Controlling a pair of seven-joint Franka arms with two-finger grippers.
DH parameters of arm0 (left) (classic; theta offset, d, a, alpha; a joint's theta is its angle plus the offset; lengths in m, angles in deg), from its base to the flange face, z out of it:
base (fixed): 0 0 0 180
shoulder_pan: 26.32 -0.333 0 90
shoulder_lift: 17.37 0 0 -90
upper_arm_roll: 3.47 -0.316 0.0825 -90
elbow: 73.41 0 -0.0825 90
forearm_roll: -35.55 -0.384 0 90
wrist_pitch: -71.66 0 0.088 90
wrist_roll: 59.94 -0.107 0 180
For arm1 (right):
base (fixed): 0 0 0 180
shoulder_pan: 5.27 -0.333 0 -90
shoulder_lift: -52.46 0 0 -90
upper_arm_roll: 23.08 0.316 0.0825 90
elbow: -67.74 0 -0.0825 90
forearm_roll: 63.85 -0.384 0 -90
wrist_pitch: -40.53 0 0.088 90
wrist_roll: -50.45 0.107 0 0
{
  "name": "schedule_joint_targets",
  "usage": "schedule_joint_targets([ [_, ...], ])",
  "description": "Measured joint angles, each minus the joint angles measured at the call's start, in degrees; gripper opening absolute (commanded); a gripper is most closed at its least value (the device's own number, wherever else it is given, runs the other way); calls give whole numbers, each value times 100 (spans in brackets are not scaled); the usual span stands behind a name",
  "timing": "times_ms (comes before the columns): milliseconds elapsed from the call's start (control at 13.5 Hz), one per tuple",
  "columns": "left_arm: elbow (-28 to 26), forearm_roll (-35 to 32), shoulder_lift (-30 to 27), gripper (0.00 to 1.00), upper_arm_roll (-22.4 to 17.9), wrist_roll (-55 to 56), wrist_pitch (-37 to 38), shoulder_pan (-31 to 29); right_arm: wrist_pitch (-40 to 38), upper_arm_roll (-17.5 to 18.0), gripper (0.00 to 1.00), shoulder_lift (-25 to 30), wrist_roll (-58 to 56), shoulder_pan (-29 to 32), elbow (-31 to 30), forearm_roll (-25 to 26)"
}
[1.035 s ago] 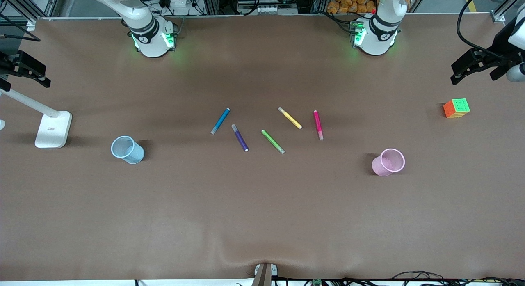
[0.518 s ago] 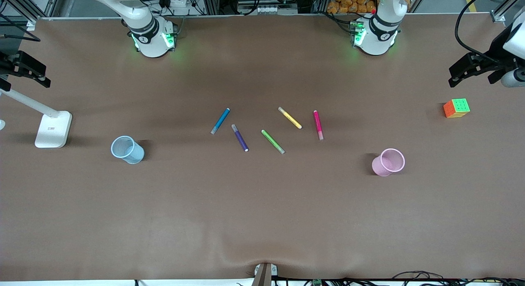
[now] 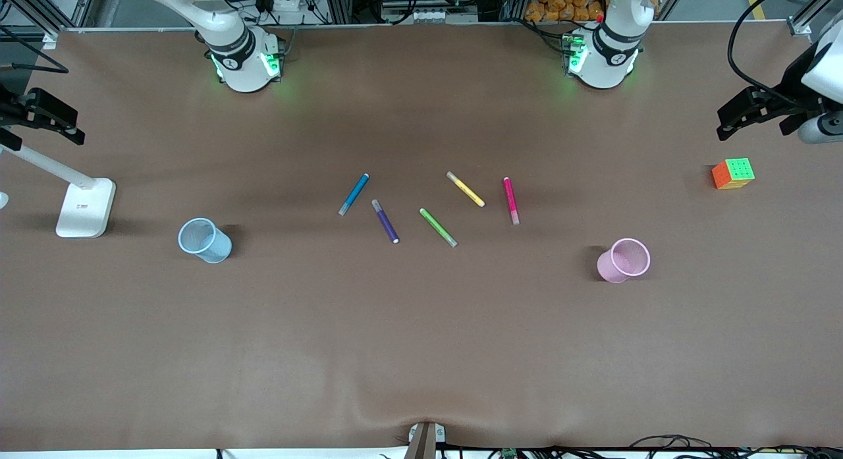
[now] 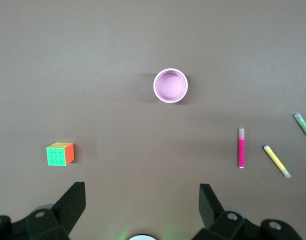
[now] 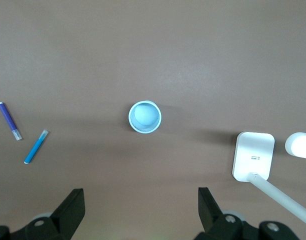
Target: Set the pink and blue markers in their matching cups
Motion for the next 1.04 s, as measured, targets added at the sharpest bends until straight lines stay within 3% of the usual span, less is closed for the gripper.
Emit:
schedule_joint_targets([
  [739,1,7,420,100,177,6,4,262,0,0,100,-16,0,0,0,0],
  [1035,2,24,714,100,587,666,4,288,0,3,100,-51,-1,0,0,0],
])
